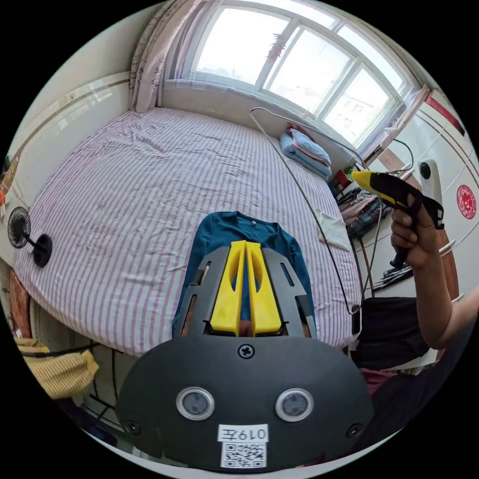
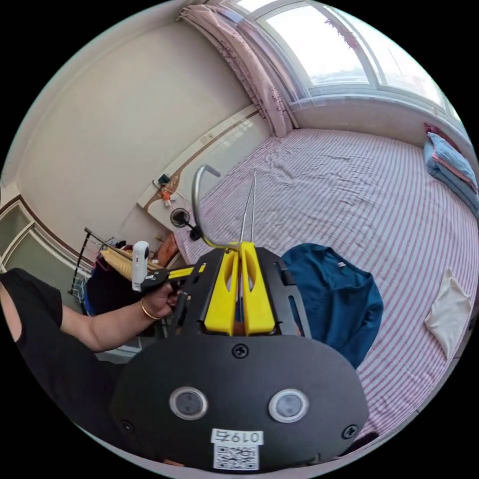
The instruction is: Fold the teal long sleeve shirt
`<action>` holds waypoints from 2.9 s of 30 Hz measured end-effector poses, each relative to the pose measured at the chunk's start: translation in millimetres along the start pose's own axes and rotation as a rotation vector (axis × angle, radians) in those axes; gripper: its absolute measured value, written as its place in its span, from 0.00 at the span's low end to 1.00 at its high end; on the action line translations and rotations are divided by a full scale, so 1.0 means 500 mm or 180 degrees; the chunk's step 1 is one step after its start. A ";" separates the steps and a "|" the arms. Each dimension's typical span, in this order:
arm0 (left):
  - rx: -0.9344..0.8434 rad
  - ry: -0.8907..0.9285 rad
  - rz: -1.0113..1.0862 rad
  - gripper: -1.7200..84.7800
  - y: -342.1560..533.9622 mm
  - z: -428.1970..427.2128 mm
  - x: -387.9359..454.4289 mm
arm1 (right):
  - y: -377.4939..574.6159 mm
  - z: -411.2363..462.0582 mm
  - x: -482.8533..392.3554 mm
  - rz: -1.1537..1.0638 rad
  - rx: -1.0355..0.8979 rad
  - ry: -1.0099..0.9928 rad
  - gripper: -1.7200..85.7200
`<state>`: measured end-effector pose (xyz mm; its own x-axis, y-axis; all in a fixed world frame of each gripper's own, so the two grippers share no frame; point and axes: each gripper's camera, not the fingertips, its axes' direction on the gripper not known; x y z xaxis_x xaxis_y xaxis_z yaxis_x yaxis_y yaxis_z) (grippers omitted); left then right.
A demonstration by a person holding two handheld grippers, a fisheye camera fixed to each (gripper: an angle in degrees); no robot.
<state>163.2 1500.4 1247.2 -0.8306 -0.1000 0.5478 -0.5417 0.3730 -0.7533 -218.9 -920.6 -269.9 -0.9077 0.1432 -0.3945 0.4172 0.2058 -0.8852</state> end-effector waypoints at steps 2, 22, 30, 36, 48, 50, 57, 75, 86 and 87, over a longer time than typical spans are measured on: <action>0.0184 -0.0164 -0.0240 0.03 0.074 -0.124 -0.021 | 0.024 0.002 -0.088 -0.0057 -0.0230 -0.0602 0.01; 0.1573 -0.2051 -0.2929 0.03 1.040 -1.064 -0.277 | 0.199 0.262 -1.181 -0.2336 -0.1710 -0.2052 0.01; 0.1860 -0.2091 -0.3006 0.03 1.176 -1.260 -0.449 | 0.250 0.510 -1.579 -0.2598 -0.1805 -0.1336 0.01; 0.2029 -0.2101 -0.2904 0.03 1.229 -1.357 -0.525 | 0.255 0.635 -1.790 -0.2603 -0.1766 -0.0960 0.01; 0.2001 -0.1768 -0.2826 0.03 1.255 -1.370 -0.602 | 0.288 0.773 -2.000 -0.2866 -0.1686 -0.0310 0.01; 0.1984 -0.1752 -0.2793 0.03 1.245 -1.364 -0.608 | 0.309 0.797 -2.002 -0.2910 -0.1660 -0.0209 0.01; 0.1945 -0.1653 -0.2614 0.03 1.177 -1.325 -0.628 | 0.341 0.828 -1.984 -0.2954 -0.1552 -0.0187 0.02; 0.0910 -0.0582 -0.0742 0.03 0.691 -0.935 -0.537 | 0.311 0.436 -1.245 -0.2793 -0.0159 -0.1887 0.01; -0.0689 0.0463 0.0807 0.03 0.240 -0.333 -0.226 | 0.560 0.095 -0.322 0.0341 0.0075 0.0586 0.01; -0.0821 0.0558 0.0808 0.03 0.207 -0.260 -0.191 | 0.585 0.077 -0.287 0.0554 0.0107 0.0621 0.01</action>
<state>203.4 1668.4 1164.1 -0.8872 0.1755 0.4267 -0.2535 0.5873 -0.7687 31.5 -918.3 -481.7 -0.7951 0.3582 -0.4893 0.5615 0.1299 -0.8172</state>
